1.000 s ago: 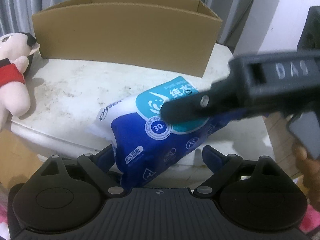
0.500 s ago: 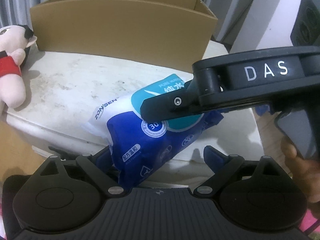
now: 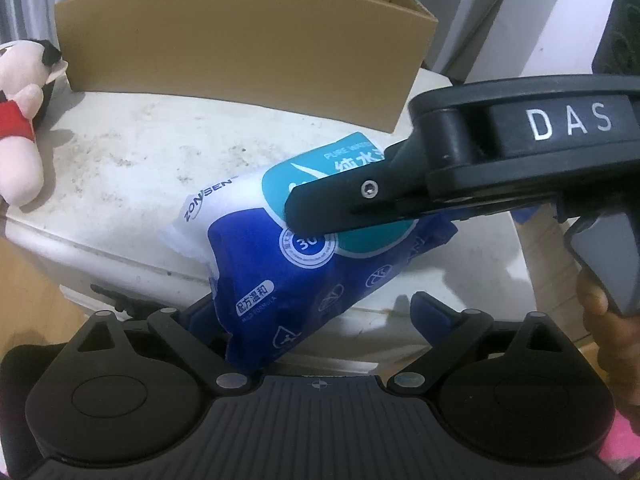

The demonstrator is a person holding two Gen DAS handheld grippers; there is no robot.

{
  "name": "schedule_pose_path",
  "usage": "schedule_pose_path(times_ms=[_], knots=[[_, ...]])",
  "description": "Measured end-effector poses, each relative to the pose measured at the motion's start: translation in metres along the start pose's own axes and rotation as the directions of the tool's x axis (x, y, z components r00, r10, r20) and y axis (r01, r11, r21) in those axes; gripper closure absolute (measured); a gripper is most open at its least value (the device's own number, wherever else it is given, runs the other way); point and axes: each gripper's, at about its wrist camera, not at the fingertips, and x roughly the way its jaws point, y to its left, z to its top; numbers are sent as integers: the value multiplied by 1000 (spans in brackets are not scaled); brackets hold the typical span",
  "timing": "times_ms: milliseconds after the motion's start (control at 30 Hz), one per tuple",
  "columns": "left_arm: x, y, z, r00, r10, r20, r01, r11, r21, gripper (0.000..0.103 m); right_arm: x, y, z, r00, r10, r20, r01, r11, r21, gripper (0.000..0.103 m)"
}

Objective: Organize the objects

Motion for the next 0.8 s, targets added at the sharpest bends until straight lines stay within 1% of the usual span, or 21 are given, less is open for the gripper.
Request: schedule_pose_path(times_ms=[33,67,100,133,500,600,800], knots=[[-1,0,0,1000,-4,0,4,1000,-1,6,0,1,0,1000,1,-1,-1,1000,-3,19],[4,-15,-1,1000,-7,0,7,1000,-2,6,1,1,0,1000,2,-3,-2,1000,-6,19],[3,-7,2,1000,-10,0,10,1000,-5,6,1,1,0,1000,2,-3,-2,1000,-10,19],[2,13,9,1000,-12,-1,12,1000,-8,6,1,2,0,1000,1,-2,-1,1000,-15,19],[-4,13,10,999,-32,-14,32,999,-19,7,1,3,1,1000,-3,0,3,1000,-23,19],[-7,15,11,999,-51,-14,50,998,-37,7,0,6,2,1000,-11,4,11,999,-40,19],[-10,18,13,999,-54,-6,54,998,-42,8,-2,11,5,1000,-24,13,25,997,-74,19]])
